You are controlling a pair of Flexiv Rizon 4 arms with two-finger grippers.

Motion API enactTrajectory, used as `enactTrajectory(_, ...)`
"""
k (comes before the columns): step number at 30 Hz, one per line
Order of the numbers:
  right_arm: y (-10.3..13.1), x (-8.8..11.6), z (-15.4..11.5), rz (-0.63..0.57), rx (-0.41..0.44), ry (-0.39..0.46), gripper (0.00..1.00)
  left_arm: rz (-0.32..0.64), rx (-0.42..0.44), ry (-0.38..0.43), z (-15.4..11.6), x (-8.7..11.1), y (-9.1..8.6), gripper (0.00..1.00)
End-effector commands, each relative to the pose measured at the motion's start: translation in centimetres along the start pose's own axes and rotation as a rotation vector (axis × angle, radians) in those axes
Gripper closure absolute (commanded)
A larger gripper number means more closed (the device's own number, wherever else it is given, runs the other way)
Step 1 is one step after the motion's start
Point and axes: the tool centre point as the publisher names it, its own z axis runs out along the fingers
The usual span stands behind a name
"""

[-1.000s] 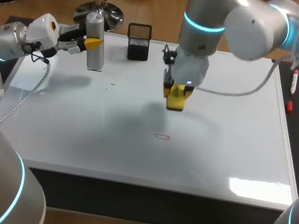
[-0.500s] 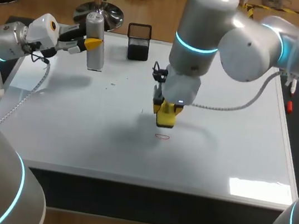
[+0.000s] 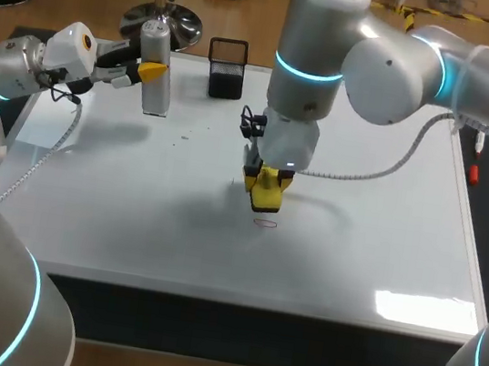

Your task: Pick up the inspection probe, press it on each red-marked spot on the whiteboard one by one, put down the probe, pick up the eraser, and wipe off all the red marks.

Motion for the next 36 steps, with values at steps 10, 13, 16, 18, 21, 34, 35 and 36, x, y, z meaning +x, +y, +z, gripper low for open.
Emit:
enactTrajectory(10,-0.4,-0.4,-0.4,-0.018,-0.007,0.031,1.0,0.001,0.0,-0.002,0.1,0.0,-0.1,1.0)
enactTrajectory(13,-0.1,-0.8,-0.3,-0.029,-0.012,0.035,1.0,0.001,0.0,-0.002,0.1,0.0,-0.1,1.0)
enactTrajectory(16,0.4,-1.0,0.2,-0.037,-0.018,0.032,1.0,0.001,0.0,-0.002,0.1,0.0,-0.1,1.0)
enactTrajectory(18,0.8,-1.3,0.5,-0.04,-0.023,0.032,1.0,0.001,0.0,-0.002,0.1,0.0,-0.1,1.0)
enactTrajectory(21,1.4,-1.7,1.2,-0.046,-0.029,0.028,1.0,0.001,0.0,-0.002,0.1,0.0,-0.1,1.0)
enactTrajectory(34,2.7,-2.1,3.5,-0.047,-0.05,0.013,1.0,0.001,0.0,-0.002,0.1,0.0,-0.1,1.0)
enactTrajectory(35,2.7,-2.1,3.6,-0.049,-0.052,0.01,1.0,0.001,0.0,-0.002,0.1,0.0,-0.1,1.0)
enactTrajectory(36,2.7,-2.2,3.7,-0.051,-0.052,0.009,1.0,0.001,0.0,-0.002,0.1,0.0,-0.1,1.0)
